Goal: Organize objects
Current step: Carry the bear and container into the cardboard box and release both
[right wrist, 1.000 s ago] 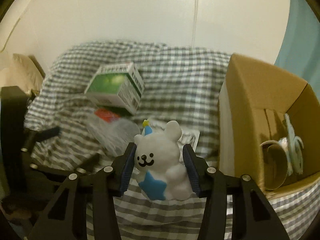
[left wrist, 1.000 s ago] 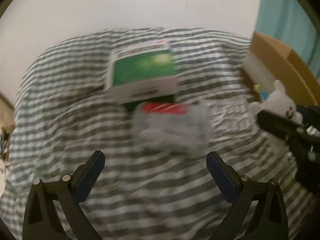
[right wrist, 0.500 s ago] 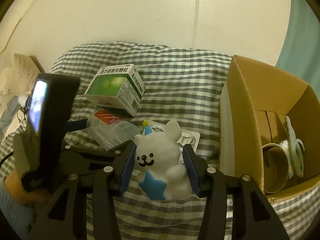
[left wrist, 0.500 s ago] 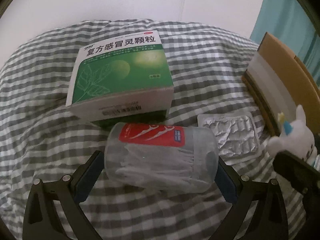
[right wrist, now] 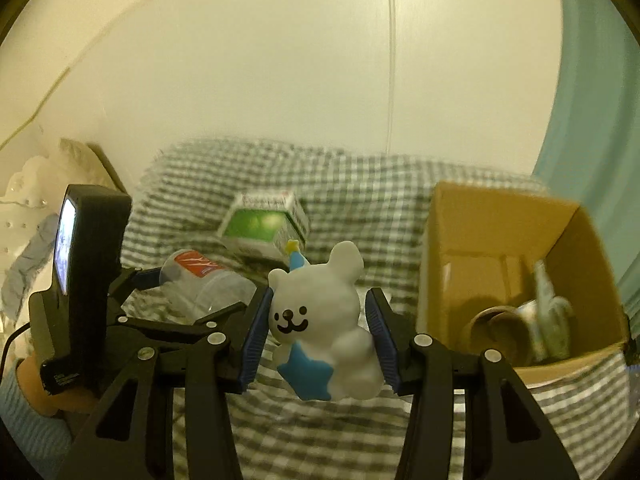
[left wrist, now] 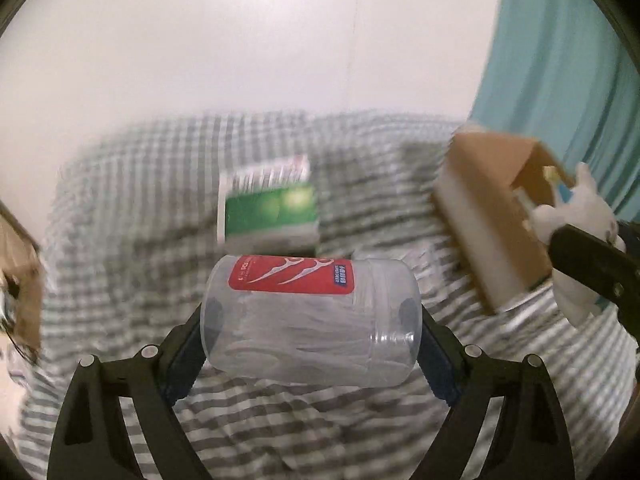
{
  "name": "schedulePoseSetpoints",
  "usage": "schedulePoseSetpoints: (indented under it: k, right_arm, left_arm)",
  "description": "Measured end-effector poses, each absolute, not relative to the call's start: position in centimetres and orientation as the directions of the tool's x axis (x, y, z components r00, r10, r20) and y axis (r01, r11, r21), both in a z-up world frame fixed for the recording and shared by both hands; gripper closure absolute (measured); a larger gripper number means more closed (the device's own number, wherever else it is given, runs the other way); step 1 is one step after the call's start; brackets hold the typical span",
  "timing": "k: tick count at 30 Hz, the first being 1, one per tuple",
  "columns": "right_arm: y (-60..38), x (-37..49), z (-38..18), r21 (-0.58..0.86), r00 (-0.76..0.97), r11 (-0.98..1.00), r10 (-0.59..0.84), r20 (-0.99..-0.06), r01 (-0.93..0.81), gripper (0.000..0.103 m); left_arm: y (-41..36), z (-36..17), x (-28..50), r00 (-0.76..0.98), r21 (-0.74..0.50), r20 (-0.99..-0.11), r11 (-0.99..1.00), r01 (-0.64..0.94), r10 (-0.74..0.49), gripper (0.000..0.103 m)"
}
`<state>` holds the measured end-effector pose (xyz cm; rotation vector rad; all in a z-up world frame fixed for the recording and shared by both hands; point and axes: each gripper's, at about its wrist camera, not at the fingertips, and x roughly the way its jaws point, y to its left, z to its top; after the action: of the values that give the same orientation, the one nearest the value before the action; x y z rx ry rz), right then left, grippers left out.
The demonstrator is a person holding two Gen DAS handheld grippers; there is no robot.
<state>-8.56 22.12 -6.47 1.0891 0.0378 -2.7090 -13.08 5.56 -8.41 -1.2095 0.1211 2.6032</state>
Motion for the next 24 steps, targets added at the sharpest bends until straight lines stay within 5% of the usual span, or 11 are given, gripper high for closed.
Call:
schedulePoseSetpoints:
  k: [5,12,24]
  right_arm:
    - [24.0,-5.7,-0.5,0.019,-0.756,-0.978,-0.172,-0.632,0.206,0.055]
    - [27.5,-3.4,5.5,-0.241,-0.813,-0.961,0.034,-0.581,0.132,0.055]
    - [35.6,-8.3,4.9,-0.171,-0.782,-0.983,0.055,-0.621,0.066,0.055]
  left_arm:
    - [7.7,-1.1,-9.8,-0.7,-0.032,-0.665,-0.947,-0.319,0.258,0.011]
    - [12.1,4.8,-8.1,-0.739,-0.048,-0.604,-0.939,-0.341,0.299,0.011]
    - [21.5,1.6,-11.8,-0.682,-0.015,-0.662,-0.916,-0.402,0.311,0.013]
